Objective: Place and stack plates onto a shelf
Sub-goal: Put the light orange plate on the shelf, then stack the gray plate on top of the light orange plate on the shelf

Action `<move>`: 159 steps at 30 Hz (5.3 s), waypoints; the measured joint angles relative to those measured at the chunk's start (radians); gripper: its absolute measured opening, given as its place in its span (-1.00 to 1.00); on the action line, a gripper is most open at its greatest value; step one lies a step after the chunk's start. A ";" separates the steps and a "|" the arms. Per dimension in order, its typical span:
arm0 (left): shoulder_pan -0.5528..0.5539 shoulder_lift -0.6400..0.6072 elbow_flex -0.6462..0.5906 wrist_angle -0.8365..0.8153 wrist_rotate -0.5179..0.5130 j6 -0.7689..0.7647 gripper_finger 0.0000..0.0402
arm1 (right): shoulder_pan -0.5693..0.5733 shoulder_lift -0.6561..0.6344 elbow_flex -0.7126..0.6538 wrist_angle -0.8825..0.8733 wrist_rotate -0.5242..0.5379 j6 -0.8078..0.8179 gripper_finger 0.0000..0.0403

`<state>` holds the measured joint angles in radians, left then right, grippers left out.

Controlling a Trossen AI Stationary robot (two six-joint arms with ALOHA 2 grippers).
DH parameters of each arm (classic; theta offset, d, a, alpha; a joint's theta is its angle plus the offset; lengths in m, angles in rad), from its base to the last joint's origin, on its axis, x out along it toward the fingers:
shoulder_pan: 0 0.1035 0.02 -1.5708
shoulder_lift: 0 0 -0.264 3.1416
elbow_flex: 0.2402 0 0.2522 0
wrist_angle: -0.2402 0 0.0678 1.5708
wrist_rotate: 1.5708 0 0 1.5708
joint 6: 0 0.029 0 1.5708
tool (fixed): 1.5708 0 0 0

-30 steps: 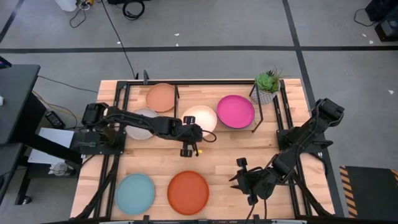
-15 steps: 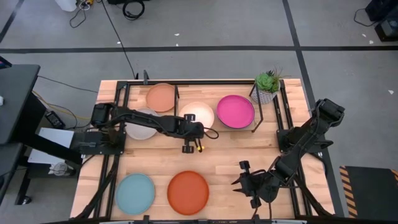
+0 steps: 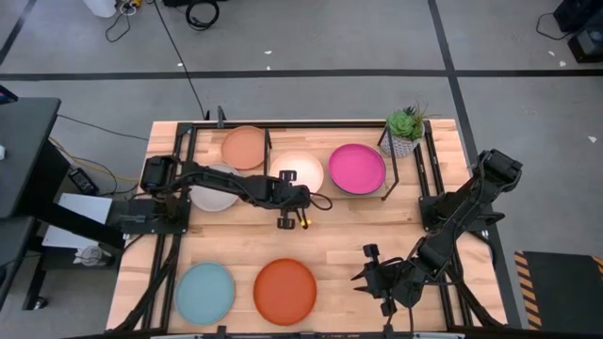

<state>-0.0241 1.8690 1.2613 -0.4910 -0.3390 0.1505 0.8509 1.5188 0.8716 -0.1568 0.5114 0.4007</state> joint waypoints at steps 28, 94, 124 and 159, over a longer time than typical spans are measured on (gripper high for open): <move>0.004 -0.006 0.011 -0.009 -0.017 0.019 -0.81 | 0.000 0.000 0.000 0.006 0.001 0.008 -0.41; -0.184 -0.639 -0.618 -0.315 -0.016 -0.981 -0.39 | -0.054 0.000 0.000 0.031 0.037 -0.150 -0.41; -0.026 -0.639 -0.681 -0.165 0.181 -0.916 -0.92 | -0.054 0.000 0.000 0.033 0.011 -0.142 -0.41; -0.282 -0.597 -0.344 0.357 0.418 -0.650 -0.92 | -0.054 0.000 0.000 0.031 0.010 -0.147 -0.41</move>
<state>-0.3060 1.2718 0.9174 -0.1343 0.0788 -0.4998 0.7967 1.5188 0.8711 -0.1261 0.5209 0.2535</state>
